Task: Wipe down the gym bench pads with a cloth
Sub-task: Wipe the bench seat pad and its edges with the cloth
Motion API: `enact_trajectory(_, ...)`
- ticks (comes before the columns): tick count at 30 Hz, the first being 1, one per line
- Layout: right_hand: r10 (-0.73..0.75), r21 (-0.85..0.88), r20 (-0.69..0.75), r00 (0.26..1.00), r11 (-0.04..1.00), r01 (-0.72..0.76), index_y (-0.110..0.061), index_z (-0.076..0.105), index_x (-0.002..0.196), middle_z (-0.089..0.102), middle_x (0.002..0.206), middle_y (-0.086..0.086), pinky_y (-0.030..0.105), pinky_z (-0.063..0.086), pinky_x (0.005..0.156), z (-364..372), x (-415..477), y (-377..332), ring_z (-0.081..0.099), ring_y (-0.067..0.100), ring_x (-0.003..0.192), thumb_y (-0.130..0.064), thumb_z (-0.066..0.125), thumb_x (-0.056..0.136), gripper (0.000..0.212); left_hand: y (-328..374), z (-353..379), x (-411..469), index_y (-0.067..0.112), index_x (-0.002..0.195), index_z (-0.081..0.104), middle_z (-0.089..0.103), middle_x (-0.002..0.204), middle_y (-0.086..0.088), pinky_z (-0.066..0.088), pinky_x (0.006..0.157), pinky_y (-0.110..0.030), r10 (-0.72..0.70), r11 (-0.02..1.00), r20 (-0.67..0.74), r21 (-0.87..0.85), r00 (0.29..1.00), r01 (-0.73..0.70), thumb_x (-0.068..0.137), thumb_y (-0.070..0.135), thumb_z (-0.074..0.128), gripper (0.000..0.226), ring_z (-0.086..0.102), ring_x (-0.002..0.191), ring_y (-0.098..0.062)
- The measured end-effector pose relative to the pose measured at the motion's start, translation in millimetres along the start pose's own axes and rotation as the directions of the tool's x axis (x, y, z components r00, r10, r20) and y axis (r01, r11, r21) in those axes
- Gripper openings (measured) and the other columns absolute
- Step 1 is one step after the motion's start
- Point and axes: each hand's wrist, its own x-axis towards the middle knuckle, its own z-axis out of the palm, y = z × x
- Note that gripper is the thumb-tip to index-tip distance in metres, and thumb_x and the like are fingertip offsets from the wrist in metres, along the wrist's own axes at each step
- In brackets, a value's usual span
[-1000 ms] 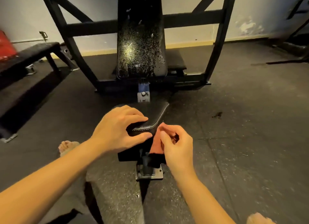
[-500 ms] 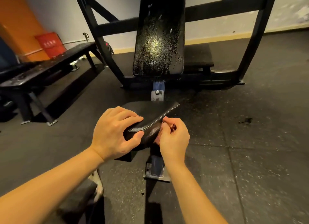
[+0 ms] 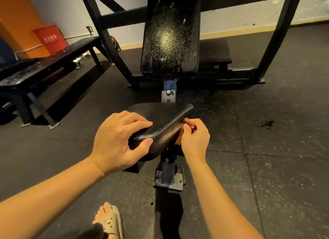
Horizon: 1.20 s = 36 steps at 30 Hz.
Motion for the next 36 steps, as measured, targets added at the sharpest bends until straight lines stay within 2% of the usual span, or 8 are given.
enact_trajectory(5,-0.317,0.128,-0.016,0.948,0.94,0.317,-0.011,0.07,0.1,0.063,0.093,-0.005,0.014,0.047,0.076,-9.8,-100.6,-35.9,0.062,0.009,0.09,0.003,0.065,0.093,0.016,-1.0,1.8,-0.2,0.021,0.111,0.076,0.071,0.11,0.008,0.049,0.078,-0.039,-0.022,1.0,0.012,-0.018,1.0,0.022,0.09,0.052,0.051,0.046,0.063,0.097,-0.014)
enact_trajectory(7,-0.361,0.085,-0.026,0.932,0.928,0.362,-0.012,0.069,0.1,0.061,0.094,-0.005,0.018,0.049,0.076,-6.1,-77.6,-25.0,0.061,0.01,0.089,0.003,0.063,0.093,0.018,-1.1,1.5,-0.9,0.02,0.111,0.076,0.071,0.11,0.007,0.048,0.078,-0.039,-0.019,1.0,0.008,-0.016,1.0,0.019,0.09,0.052,0.051,0.046,0.063,0.097,-0.014)
enact_trajectory(10,-0.229,0.003,-0.021,0.973,0.973,0.229,-0.026,0.066,0.098,0.062,0.098,-0.009,0.04,0.057,0.075,5.3,5.4,3.3,0.065,0.015,0.089,-0.011,0.055,0.094,0.019,0.1,1.5,0.5,0.02,0.11,0.076,0.071,0.109,0.008,0.047,0.078,-0.037,-0.004,1.0,0.011,0.008,1.0,0.003,0.089,0.049,0.053,0.043,0.063,0.096,-0.015)
enact_trajectory(15,-0.051,-0.077,0.003,0.999,0.996,0.051,-0.017,0.07,0.106,0.066,0.104,-0.003,0.031,0.054,0.09,3.6,53.3,15.8,0.059,0.0,0.088,-0.01,0.056,0.099,0.017,2.7,0.5,0.9,0.02,0.109,0.076,0.07,0.108,0.008,0.047,0.076,-0.039,-0.011,1.0,0.013,0.014,1.0,0.01,0.088,0.049,0.053,0.042,0.062,0.094,-0.015)
enact_trajectory(24,-0.503,0.133,0.058,0.862,0.86,0.493,-0.007,0.069,0.1,0.06,0.093,-0.001,0.021,0.047,0.075,-12.9,-62.8,-23.6,0.059,0.011,0.086,0.005,0.062,0.091,0.017,2.6,0.0,1.9,0.017,0.109,0.077,0.072,0.108,0.004,0.049,0.076,-0.043,-0.003,1.0,0.011,-0.006,1.0,0.003,0.09,0.049,0.051,0.046,0.064,0.094,-0.017)
enact_trajectory(28,-0.287,0.042,0.019,0.958,0.957,0.286,-0.025,0.064,0.098,0.063,0.099,-0.004,0.027,0.051,0.079,3.1,16.7,12.9,0.061,0.013,0.093,-0.004,0.056,0.094,0.023,4.3,-0.8,1.4,0.018,0.109,0.076,0.071,0.108,0.005,0.048,0.076,-0.043,-0.007,1.0,0.021,0.013,1.0,0.007,0.088,0.047,0.053,0.043,0.063,0.094,-0.017)
enact_trajectory(32,-0.022,-0.101,0.025,0.999,0.995,0.024,-0.019,0.067,0.103,0.065,0.102,-0.002,0.008,0.037,0.068,5.9,77.5,33.3,0.063,0.017,0.099,-0.01,0.053,0.1,0.017,6.1,-1.4,2.0,0.019,0.109,0.076,0.07,0.108,0.007,0.048,0.075,-0.042,-0.013,1.0,0.015,0.007,1.0,0.013,0.087,0.046,0.054,0.041,0.062,0.094,-0.016)
enact_trajectory(36,-0.163,0.01,0.076,0.984,0.987,0.162,-0.023,0.066,0.102,0.066,0.097,-0.006,0.029,0.056,0.077,0.3,16.2,15.5,0.066,0.008,0.086,-0.016,0.056,0.099,0.013,4.4,0.1,2.1,0.019,0.109,0.076,0.071,0.108,0.007,0.05,0.074,-0.042,-0.011,1.0,0.003,0.004,1.0,0.011,0.088,0.047,0.053,0.042,0.063,0.093,-0.015)
